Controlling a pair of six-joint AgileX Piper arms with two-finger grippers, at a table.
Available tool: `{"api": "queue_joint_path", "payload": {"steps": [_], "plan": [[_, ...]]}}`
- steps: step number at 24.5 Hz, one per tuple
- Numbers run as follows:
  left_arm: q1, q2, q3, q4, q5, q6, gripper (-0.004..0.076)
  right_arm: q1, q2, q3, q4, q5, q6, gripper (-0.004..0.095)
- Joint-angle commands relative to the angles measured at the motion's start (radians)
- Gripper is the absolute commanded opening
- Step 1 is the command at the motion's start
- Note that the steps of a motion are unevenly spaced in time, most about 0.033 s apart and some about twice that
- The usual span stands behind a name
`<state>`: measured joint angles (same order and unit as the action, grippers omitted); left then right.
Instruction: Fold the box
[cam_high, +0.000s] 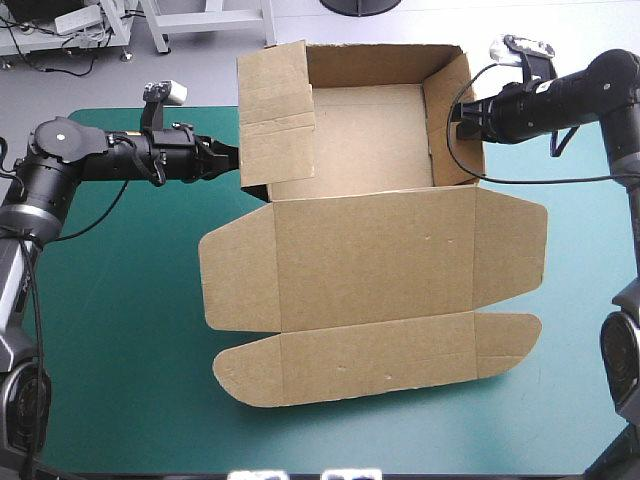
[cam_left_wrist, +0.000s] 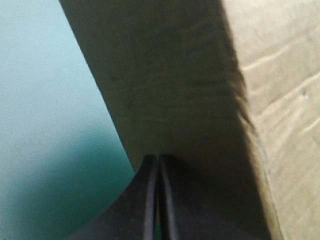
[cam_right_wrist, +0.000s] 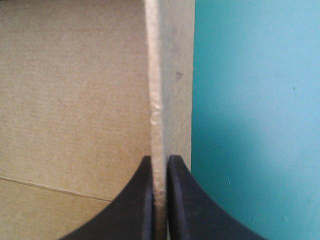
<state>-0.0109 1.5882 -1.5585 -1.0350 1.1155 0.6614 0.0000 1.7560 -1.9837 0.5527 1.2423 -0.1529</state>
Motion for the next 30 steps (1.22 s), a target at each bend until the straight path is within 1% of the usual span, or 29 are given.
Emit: {"api": "queue_joint_path", "payload": {"steps": [1, 6, 7, 9, 10, 11, 12, 14, 17, 21, 25, 30], "plan": [[-0.001, -0.035, -0.049, -0.072, -0.030, -0.024, -0.0006, -0.001, -0.050, -0.024, 0.075, 0.006, 0.000, -0.0021], [-0.001, -0.035, -0.088, -0.098, 0.011, -0.029, -0.0002, -0.001, -0.050, -0.024, 0.072, 0.006, 0.002, -0.0021], [-0.001, -0.035, -0.095, -0.106, 0.015, -0.029, 0.0013, -0.001, -0.050, -0.024, 0.068, 0.006, 0.005, -0.0021], [-0.001, -0.035, -0.114, -0.109, 0.020, -0.040, 0.0089, 0.000, -0.050, -0.024, 0.054, 0.006, 0.007, -0.0021], [-0.001, -0.035, -0.114, -0.118, 0.014, -0.042, 0.0146, -0.001, -0.050, -0.024, 0.054, 0.006, 0.011, -0.0021], [-0.001, -0.035, -0.114, -0.121, 0.014, -0.046, 0.0175, 0.000, -0.050, -0.024, 0.054, 0.006, 0.011, -0.0021], [-0.001, -0.035, -0.114, -0.121, 0.014, -0.052, 0.0223, 0.000, -0.050, -0.024, 0.054, 0.006, 0.011, -0.0021], [-0.001, -0.035, -0.114, -0.121, -0.005, -0.070, 0.0265, 0.000, -0.050, -0.024, 0.054, 0.006, 0.011, -0.0021], [-0.001, -0.035, -0.114, -0.121, -0.033, -0.089, 0.0274, 0.004, -0.050, -0.024, 0.053, 0.006, 0.015, -0.0021], [-0.001, -0.035, -0.114, -0.121, -0.039, -0.100, 0.0284, 0.028, -0.050, -0.024, 0.036, -0.002, 0.022, -0.0021], [-0.001, -0.035, -0.114, -0.121, -0.048, -0.123, 0.0347, 0.059, -0.050, -0.024, -0.009, -0.018, 0.043, -0.0021], [-0.001, -0.035, -0.114, -0.119, -0.054, -0.128, 0.0419, 0.078, -0.050, -0.024, -0.025, -0.023, 0.057, -0.0021]]}}
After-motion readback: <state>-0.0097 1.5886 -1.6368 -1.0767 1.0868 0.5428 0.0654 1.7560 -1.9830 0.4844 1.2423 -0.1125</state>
